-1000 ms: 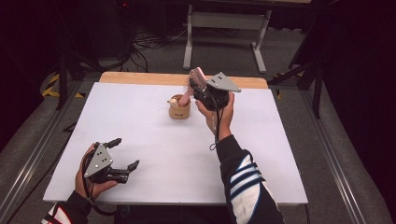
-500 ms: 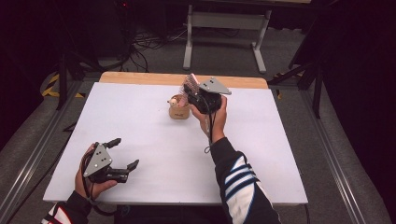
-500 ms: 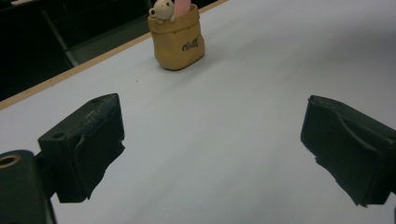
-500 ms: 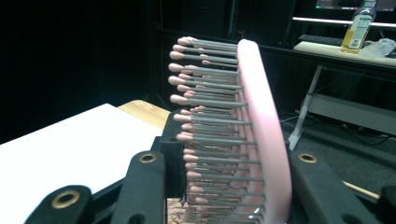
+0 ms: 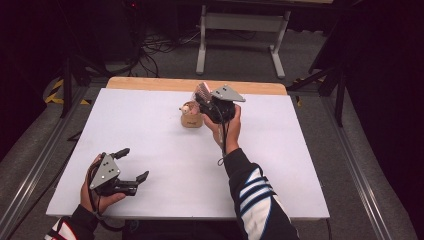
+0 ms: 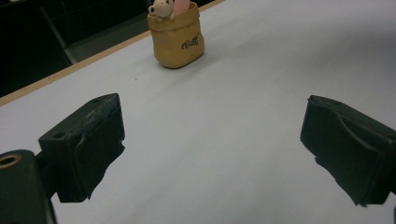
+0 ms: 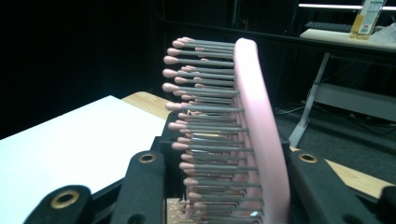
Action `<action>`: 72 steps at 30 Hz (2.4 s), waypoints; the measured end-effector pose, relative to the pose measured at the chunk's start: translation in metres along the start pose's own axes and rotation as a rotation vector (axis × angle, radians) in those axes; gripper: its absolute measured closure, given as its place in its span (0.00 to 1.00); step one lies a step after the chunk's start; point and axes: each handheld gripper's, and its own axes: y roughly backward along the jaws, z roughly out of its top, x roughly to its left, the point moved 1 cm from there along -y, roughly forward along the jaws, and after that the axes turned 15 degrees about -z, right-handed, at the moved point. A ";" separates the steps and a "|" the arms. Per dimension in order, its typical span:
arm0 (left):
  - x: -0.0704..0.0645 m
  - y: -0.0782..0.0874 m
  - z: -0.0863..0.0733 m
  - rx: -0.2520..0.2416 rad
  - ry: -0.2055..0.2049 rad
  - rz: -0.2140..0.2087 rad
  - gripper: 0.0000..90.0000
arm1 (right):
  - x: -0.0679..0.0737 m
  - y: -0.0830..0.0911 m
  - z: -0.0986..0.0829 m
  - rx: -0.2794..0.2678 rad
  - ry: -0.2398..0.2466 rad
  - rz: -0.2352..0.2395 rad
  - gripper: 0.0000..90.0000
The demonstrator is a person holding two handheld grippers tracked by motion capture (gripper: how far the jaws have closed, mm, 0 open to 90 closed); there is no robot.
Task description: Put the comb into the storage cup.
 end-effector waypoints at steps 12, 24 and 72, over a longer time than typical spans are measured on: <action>0.000 -0.001 0.000 -0.003 0.001 -0.002 0.08 | -0.004 0.000 -0.008 0.007 -0.036 0.008 0.69; 0.000 -0.006 0.000 0.014 -0.003 -0.006 0.08 | -0.014 0.006 -0.023 0.029 -0.046 -0.007 0.65; 0.003 -0.006 -0.001 0.044 -0.008 0.017 0.08 | -0.027 0.007 -0.033 0.119 0.069 -0.085 0.09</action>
